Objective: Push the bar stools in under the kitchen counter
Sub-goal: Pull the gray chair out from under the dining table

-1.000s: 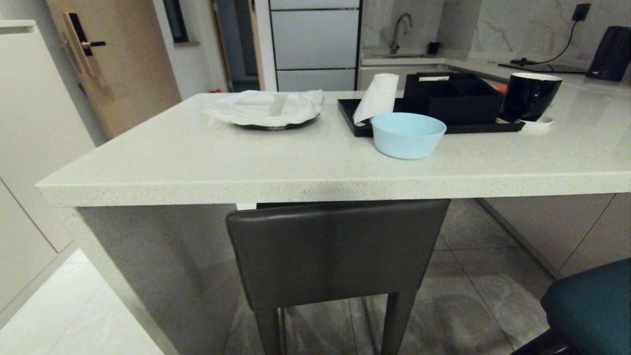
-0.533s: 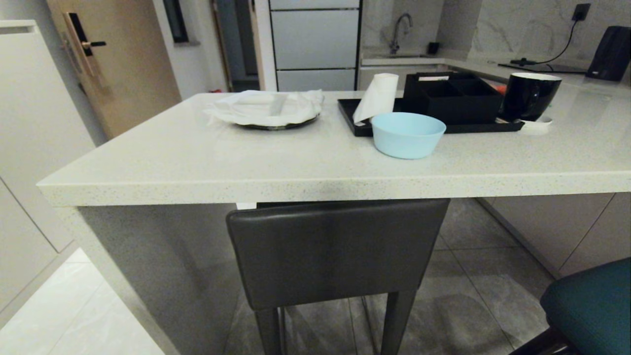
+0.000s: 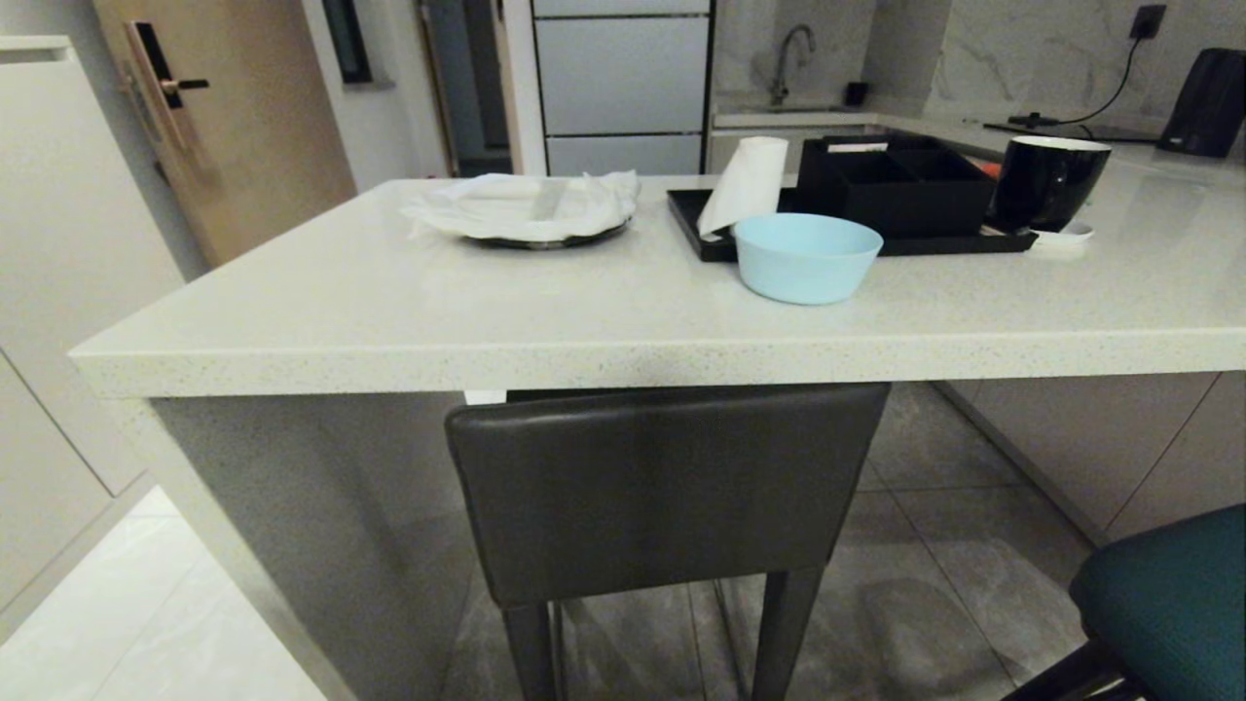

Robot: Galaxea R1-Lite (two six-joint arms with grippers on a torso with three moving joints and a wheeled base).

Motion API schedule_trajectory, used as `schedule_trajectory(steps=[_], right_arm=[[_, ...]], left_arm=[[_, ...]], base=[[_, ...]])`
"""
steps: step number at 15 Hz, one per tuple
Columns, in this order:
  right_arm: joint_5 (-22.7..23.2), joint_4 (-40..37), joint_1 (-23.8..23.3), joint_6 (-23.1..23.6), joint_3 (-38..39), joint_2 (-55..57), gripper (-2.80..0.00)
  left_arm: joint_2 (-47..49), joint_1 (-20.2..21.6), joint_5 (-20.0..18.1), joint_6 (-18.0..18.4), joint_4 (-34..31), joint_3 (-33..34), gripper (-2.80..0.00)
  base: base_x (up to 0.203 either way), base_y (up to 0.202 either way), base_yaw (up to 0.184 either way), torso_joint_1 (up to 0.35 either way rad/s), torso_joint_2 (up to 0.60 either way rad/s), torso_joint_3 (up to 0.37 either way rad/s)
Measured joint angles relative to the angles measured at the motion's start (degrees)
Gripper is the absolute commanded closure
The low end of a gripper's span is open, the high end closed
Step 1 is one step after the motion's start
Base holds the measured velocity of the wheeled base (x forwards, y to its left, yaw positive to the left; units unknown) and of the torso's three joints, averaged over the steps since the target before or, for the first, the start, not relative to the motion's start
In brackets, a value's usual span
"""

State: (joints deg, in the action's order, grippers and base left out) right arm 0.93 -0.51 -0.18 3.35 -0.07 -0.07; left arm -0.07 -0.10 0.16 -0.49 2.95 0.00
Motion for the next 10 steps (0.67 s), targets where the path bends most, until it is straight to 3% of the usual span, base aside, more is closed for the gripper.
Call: schedule_trajectory(steps=[4, 10], right_arm=[[0.00, 0.00, 0.00, 0.02, 0.00, 0.00, 0.00], [0.04, -0.01, 0.00, 0.04, -0.02, 0.00, 0.00]], left_arm=[[0.00, 0.00, -0.02, -0.02, -0.11, 0.00, 0.00], [0.00, 0.00, 0.00, -0.02, 0.00, 0.00, 0.00]], base=[[0.000, 0.000, 0.000, -0.087, 0.28, 0.201], [0.000, 0.000, 0.000, -0.006, 0.02, 0.019]])
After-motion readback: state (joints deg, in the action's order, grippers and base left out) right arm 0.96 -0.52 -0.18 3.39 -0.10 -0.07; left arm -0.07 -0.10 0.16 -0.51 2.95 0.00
